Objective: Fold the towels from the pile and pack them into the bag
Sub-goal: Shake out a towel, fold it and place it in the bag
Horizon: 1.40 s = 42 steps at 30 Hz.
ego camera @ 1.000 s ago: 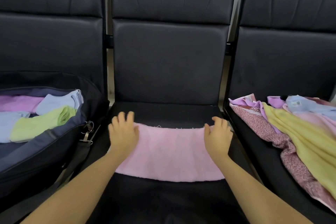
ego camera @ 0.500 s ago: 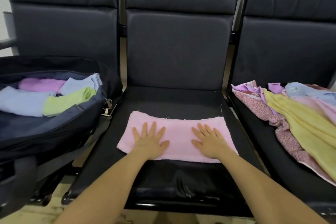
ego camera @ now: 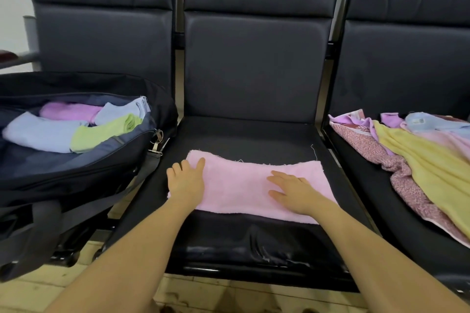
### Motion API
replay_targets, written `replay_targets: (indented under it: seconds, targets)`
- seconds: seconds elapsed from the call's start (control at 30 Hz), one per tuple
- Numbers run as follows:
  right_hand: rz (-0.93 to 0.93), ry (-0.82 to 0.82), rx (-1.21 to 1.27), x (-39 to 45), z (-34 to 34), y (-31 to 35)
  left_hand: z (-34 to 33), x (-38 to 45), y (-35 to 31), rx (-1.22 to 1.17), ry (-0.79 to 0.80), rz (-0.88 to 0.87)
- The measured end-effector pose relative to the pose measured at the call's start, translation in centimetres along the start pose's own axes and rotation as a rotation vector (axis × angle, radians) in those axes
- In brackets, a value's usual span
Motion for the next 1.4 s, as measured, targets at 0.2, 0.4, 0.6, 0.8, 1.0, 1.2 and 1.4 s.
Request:
replay_targets:
  seconds: [0.2, 0.4, 0.6, 0.8, 1.0, 1.2, 1.4]
  targets:
    - [0.033, 0.048, 0.016, 1.1, -1.7, 0.6, 0.7, -0.2, -0.2, -0.093, -0.062, -0.077]
    - [0.102, 0.155, 0.003, 3.2, -3.4, 3.3, 8.7, -2.2, 0.2, -0.32, -0.531, -0.273]
    - [0.132, 0.167, 0.081, 5.6, -4.1, 8.3, 11.6, -4.0, -0.6, -0.264, -0.746, -0.426]
    - [0.15, 0.088, 0.181, 4.4, -2.3, 7.3, 11.8, -4.2, -3.1, -0.25, -0.773, -0.508]
    - [-0.058, -0.097, 0.223, 1.0, 0.3, -0.5, 12.0, -4.3, -9.1, -0.161, -0.764, -0.559]
    - [-0.181, -0.304, 0.487, -1.4, 2.1, -4.4, 12.4, -4.4, -13.6, -0.35, -0.656, -0.603]
    - [-0.246, -0.401, 0.582, -1.4, 3.1, -4.3, 7.6, -0.5, -11.1, -0.465, -0.262, -0.481]
Point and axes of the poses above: each hand's wrist, its own x-axis towards the middle knuckle, its own z-axis out of the back of the hand, y = z × x, the point moved 9 cm from there along x, towards the middle knuckle, and after that the axes turned 9 degrees about y, right-handed, at the moved point
